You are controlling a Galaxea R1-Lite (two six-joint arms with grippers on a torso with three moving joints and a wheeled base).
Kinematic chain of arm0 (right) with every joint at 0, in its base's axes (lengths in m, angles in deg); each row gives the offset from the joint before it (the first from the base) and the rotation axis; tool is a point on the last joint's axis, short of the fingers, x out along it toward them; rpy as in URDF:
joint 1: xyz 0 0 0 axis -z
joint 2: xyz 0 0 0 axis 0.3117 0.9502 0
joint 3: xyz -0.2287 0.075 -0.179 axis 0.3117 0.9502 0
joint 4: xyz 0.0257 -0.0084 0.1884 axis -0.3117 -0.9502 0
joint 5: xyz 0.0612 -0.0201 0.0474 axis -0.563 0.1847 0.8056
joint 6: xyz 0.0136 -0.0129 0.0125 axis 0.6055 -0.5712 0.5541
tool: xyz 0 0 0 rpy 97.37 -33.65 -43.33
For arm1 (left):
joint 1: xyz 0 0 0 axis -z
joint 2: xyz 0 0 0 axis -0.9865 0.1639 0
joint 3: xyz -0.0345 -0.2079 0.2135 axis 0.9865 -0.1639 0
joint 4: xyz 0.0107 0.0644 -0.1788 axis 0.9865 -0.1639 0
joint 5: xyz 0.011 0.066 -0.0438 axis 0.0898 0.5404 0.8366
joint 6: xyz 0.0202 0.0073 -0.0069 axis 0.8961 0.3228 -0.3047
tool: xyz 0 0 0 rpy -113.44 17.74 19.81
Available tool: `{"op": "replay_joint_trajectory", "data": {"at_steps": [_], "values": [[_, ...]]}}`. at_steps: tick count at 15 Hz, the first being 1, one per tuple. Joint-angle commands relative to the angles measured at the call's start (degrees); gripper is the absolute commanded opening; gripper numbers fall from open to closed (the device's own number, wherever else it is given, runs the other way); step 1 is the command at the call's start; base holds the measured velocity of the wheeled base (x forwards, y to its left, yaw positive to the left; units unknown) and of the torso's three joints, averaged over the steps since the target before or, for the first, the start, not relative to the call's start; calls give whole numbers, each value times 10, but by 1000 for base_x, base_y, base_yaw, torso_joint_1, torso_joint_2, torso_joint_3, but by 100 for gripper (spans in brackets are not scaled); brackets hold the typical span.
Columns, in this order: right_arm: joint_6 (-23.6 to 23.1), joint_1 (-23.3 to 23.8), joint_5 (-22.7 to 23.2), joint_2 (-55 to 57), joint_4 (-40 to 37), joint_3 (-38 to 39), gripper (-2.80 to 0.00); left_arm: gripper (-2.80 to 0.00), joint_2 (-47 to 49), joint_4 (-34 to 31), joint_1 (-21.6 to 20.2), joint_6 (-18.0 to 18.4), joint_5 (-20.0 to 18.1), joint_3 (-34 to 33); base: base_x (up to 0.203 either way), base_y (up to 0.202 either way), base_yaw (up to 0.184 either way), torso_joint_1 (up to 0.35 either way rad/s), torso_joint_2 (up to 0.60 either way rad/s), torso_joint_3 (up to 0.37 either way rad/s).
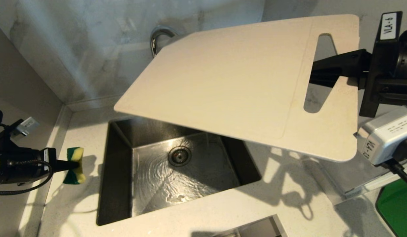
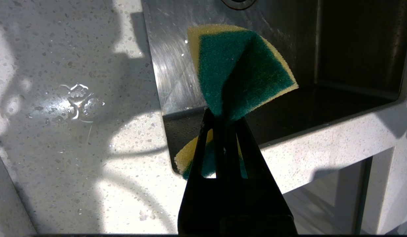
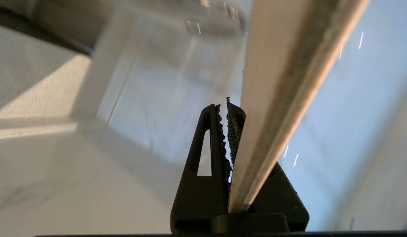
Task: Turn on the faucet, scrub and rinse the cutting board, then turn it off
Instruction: Put down the cutting board
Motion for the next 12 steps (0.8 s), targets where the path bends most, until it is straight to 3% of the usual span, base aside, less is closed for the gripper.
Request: {"op": "replay_joint_trajectory", "data": {"at_steps": [1,4,7,12], "values": [[60,2,-17,-29,75,42,-280,-280,2,0,0,-1,0,0,0,0,0,0,0,0],[102,2,-33,-33,147,71,-280,-280,2,0,0,-1,0,0,0,0,0,0,0,0],[153,1,-92,-47,171,90,-280,-280,2,0,0,-2,0,1,0,0,0,0,0,0],[239,-1,-169,-64,285,162,-280,-280,3,0,0,-1,1,1,0,0,0,0,0,0]]}}
